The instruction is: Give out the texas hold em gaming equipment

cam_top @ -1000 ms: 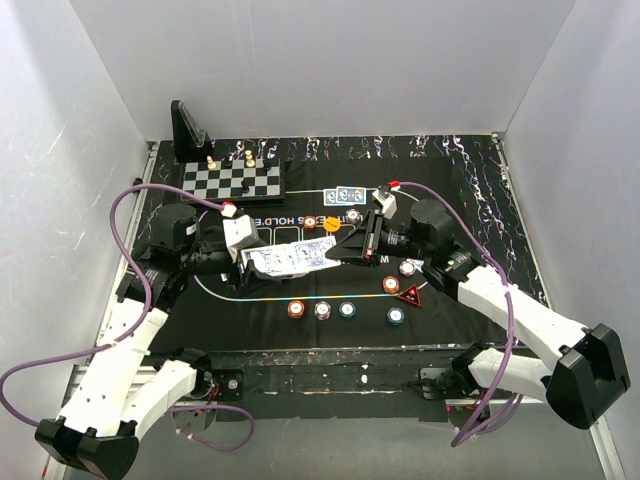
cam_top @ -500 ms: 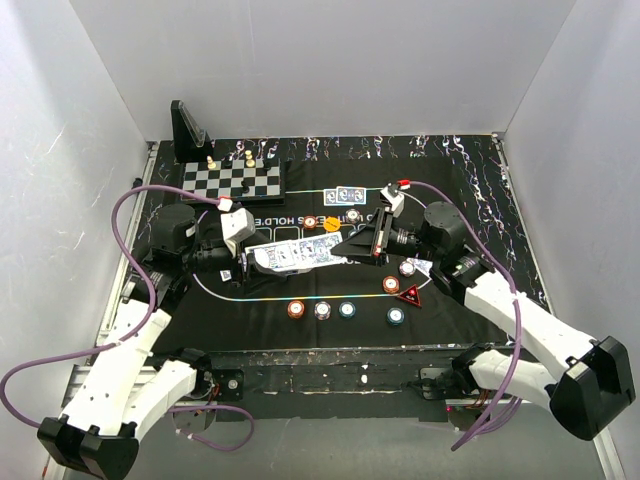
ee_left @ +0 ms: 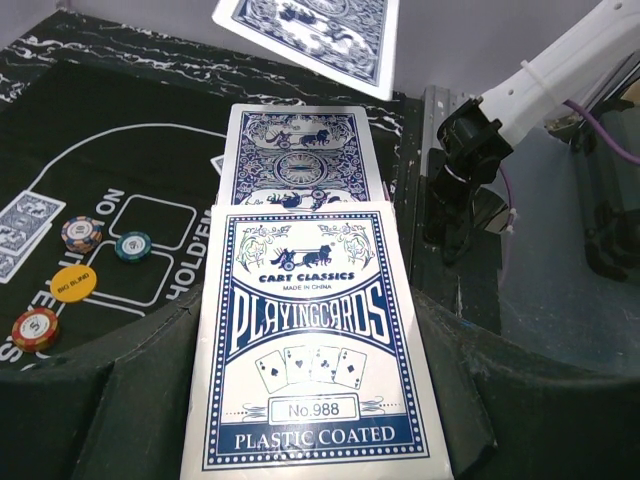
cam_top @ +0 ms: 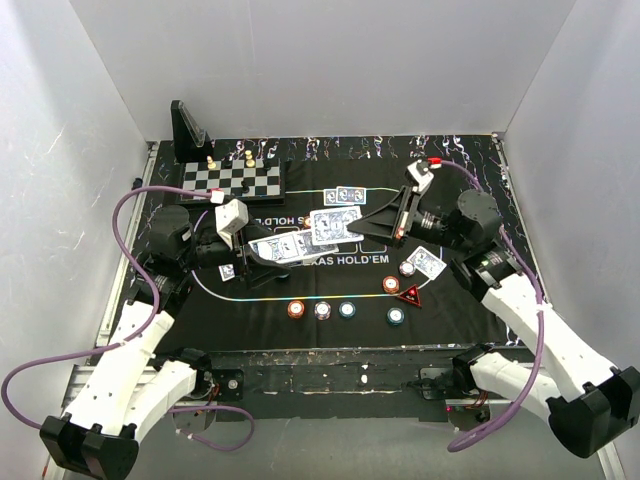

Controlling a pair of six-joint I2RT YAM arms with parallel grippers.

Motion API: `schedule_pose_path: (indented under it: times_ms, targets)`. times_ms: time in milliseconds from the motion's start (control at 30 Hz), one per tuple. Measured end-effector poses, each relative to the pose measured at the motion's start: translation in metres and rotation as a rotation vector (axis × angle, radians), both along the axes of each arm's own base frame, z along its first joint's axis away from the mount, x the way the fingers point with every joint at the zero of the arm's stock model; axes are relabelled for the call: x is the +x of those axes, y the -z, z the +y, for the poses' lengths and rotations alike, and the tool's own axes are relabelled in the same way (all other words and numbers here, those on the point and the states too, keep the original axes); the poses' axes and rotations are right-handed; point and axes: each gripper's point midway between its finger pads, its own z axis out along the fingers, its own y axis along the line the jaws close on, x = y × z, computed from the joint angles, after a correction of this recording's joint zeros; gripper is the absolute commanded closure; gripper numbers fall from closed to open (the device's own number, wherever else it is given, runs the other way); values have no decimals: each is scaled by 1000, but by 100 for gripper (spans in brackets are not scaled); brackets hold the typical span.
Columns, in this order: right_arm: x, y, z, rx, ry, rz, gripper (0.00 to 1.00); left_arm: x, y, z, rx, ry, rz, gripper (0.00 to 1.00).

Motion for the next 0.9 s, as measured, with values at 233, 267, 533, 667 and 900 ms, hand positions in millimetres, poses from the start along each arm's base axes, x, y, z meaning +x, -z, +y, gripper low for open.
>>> schedule_pose_path:
  times_ms: [233, 267, 533, 667, 900]
  targets:
    - [25, -9, -41, -56, 163, -15, 99, -3, -13, -2, -48, 14, -20, 100]
    - [29, -6, -48, -73, 191, -9, 99, -4, -13, -2, -52, 16, -21, 100]
    - [76, 73, -112, -273, 468, 164, 99, -6, -16, -3, -60, 26, -32, 100]
    - [90, 136, -136, -394, 558, 290, 99, -8, -15, -2, -55, 28, -32, 100]
    - [103, 225, -191, -568, 729, 462, 99, -9, -13, -1, -44, 28, -27, 100]
